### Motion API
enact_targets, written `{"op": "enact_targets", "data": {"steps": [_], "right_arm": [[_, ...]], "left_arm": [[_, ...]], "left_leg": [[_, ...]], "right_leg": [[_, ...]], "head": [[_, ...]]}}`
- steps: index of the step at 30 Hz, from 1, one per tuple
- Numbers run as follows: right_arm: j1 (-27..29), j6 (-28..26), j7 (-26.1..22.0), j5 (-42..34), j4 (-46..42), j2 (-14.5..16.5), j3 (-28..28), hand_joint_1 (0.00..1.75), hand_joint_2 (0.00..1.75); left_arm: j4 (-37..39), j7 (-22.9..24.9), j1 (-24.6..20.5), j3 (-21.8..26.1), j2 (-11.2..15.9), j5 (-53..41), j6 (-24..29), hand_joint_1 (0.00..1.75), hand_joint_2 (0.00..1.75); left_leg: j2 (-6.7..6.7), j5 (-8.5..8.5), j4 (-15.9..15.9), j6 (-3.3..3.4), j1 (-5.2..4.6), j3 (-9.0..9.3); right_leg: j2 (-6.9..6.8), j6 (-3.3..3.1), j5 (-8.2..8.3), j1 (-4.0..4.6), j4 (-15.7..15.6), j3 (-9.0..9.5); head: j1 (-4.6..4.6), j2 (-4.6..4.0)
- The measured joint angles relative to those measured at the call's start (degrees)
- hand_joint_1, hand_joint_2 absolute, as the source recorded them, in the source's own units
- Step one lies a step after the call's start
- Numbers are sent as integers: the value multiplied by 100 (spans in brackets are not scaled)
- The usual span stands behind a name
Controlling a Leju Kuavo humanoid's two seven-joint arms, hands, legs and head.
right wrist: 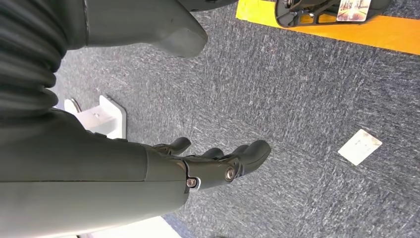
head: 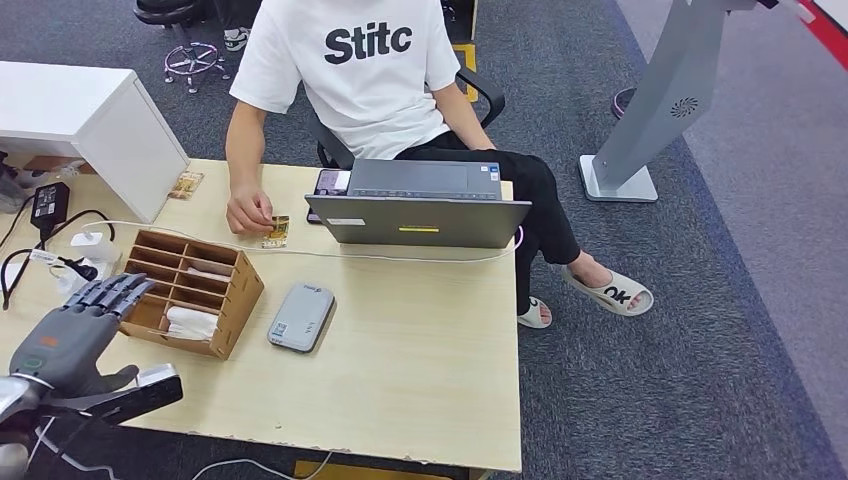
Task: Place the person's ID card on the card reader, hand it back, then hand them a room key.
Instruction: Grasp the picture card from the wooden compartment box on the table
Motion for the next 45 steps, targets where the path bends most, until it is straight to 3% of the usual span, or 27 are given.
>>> {"op": "enact_targets", "data": {"steps": [22,30,34,39,45], "right_arm": [[0,16,-16,70,0,5,27,0,175],[1,16,-21,88,0,5,33,0,175],[1,18,-21,113,0,5,56,0,175],[1,19,-22,120,0,5,80,0,175],[1,20,-26,129,0,5,125,0,175]], "left_arm": [[763,127,-52,-102,-657,-305,435,6,175],[859,124,-49,-102,-744,-306,451,27,175],[908,112,-44,-102,-775,-309,454,63,175],[968,109,-42,-102,-797,-312,457,73,175],[1029,109,-41,-102,-798,-313,458,109,175]], "left_leg": [[0,0,0,0,0,-1],[-1,0,0,0,0,-1],[-1,0,0,0,0,-1],[-1,0,0,0,0,-1],[-2,0,0,0,0,-1]], "right_leg": [[0,0,0,0,0,1],[0,0,0,0,1,2],[-1,0,0,0,0,2],[-1,0,0,0,0,2],[-1,0,0,0,1,2]], "head": [[0,0],[-1,0],[-1,0],[-1,0],[0,0]]}}
